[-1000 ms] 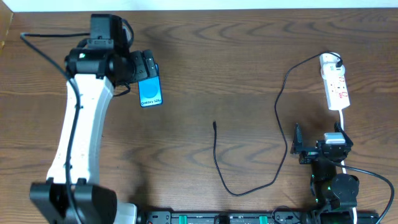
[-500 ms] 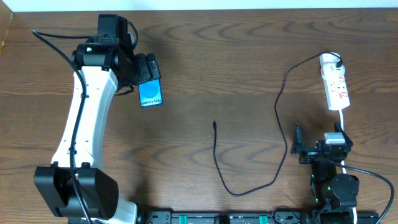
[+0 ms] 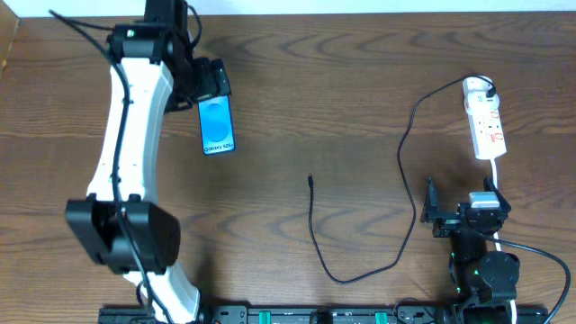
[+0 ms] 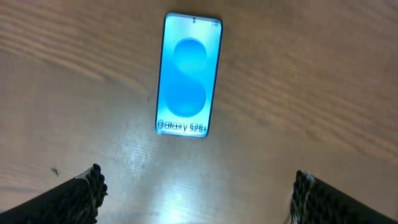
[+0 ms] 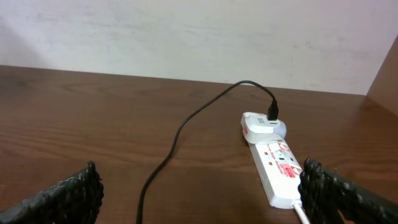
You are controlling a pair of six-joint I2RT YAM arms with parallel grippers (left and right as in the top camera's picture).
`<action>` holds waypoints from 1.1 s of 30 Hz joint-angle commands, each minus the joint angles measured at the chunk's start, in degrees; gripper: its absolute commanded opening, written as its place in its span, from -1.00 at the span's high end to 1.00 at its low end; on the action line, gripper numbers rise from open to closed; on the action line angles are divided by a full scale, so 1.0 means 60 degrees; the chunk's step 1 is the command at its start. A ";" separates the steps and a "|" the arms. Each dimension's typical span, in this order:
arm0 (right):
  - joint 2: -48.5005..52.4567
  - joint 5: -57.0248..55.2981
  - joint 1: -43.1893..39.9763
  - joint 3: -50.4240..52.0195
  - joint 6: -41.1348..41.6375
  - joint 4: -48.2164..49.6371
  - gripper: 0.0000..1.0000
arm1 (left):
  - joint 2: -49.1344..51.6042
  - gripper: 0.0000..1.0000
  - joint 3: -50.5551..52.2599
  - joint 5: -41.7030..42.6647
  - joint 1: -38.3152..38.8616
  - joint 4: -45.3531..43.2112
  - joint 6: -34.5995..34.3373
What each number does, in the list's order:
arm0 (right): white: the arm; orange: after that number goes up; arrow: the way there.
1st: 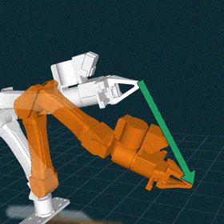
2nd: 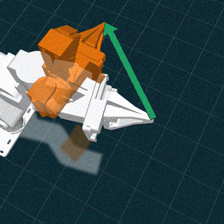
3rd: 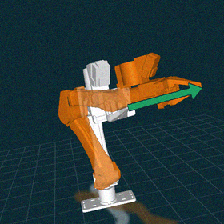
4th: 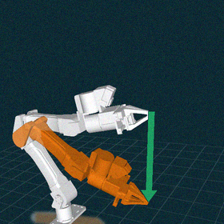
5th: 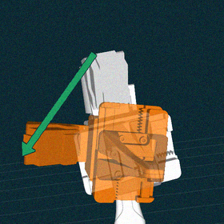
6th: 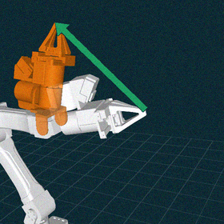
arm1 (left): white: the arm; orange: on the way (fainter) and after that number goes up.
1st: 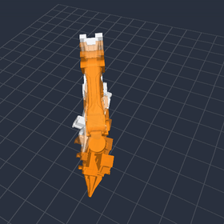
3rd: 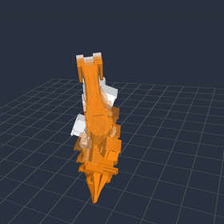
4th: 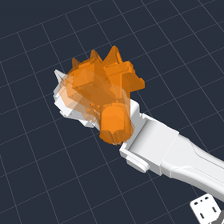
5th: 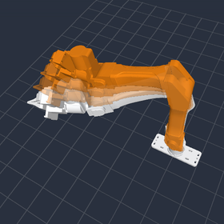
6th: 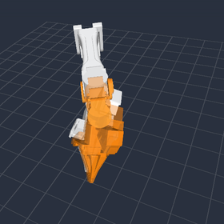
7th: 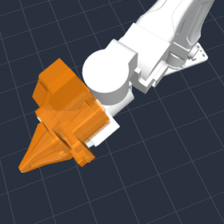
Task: Plug charger to phone and switch on socket
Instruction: 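Move the left gripper forward over the blue phone, then lower the left gripper onto the phone's bottom edge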
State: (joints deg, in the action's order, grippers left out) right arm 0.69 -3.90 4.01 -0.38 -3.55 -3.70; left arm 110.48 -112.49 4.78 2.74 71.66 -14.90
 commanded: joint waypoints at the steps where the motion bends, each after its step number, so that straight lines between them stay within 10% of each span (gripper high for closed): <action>1: -0.0062 -0.0076 0.0025 0.0011 0.0047 -0.0036 -0.99 | 0.0750 -0.96 -0.0576 -0.0229 0.0018 0.0288 0.0299; 33: -0.0058 -0.0076 0.0025 0.0011 0.0047 -0.0036 -0.99 | 0.2473 -0.95 0.0073 -0.0481 0.0018 -0.0936 0.0976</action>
State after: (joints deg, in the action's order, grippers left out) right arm 0.69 -3.90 4.01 -0.38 -3.55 -3.70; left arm 125.73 -113.38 3.31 2.74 66.41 -10.33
